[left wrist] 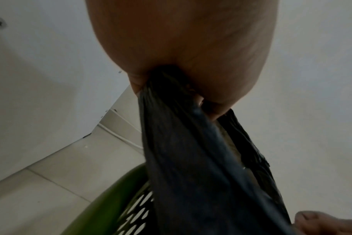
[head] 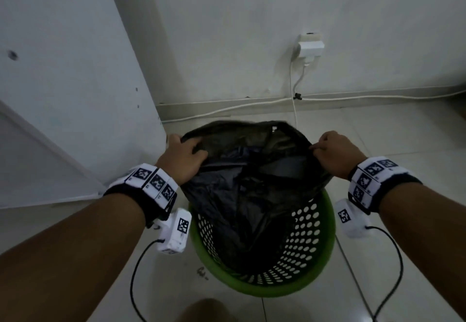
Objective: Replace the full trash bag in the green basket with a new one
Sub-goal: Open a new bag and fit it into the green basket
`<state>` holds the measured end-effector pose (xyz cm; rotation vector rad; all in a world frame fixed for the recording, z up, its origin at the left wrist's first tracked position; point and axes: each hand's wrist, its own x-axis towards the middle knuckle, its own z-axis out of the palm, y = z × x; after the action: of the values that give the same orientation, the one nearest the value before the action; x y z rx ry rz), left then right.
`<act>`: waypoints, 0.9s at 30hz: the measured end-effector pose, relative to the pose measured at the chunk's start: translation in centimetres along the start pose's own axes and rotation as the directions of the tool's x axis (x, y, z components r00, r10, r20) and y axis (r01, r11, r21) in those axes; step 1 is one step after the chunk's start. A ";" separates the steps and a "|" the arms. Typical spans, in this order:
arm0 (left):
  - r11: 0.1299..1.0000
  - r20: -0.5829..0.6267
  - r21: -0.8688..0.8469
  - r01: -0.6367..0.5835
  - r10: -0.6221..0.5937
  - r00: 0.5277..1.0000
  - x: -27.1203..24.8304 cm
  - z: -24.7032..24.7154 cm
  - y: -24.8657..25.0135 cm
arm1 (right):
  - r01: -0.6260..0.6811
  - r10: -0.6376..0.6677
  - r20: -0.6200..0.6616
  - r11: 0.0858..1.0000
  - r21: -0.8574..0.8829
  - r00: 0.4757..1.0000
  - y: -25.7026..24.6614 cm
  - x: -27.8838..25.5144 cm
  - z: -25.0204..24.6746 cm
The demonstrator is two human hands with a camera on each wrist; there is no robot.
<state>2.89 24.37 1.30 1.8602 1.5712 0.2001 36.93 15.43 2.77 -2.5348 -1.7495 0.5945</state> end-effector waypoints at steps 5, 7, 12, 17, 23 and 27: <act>0.999 0.229 0.043 0.027 -0.036 0.973 0.6 1.3 -1.3 | -0.187 0.180 0.148 0.982 0.035 0.972 0.1 -0.1 1.5; 1.000 0.226 -0.012 -0.010 0.012 0.974 0.8 1.3 -1.4 | -0.130 0.121 0.095 0.987 0.093 0.988 0.0 0.0 1.6; 0.979 0.210 -0.070 0.189 -0.171 0.963 2.4 0.7 -1.4 | -0.236 0.207 0.169 0.955 0.179 0.964 -0.3 0.8 1.6; 0.945 0.258 -0.068 0.320 -0.293 0.921 2.4 2.4 -3.5 | -0.436 0.174 0.486 0.747 0.502 0.856 0.0 -0.3 2.6; 0.706 0.402 -0.536 0.462 -0.267 0.876 -1.6 5.4 -6.9 | -0.404 0.232 0.377 0.780 0.479 0.896 3.0 -3.3 5.0; 0.565 0.300 -0.758 0.327 -0.144 0.943 -5.2 7.2 -6.8 | -0.290 0.188 0.221 0.613 0.735 0.957 4.1 -6.4 6.8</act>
<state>-0.24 16.95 -6.50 0.8989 1.2452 0.4879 36.54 6.71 -2.52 -2.1059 -0.8380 1.2138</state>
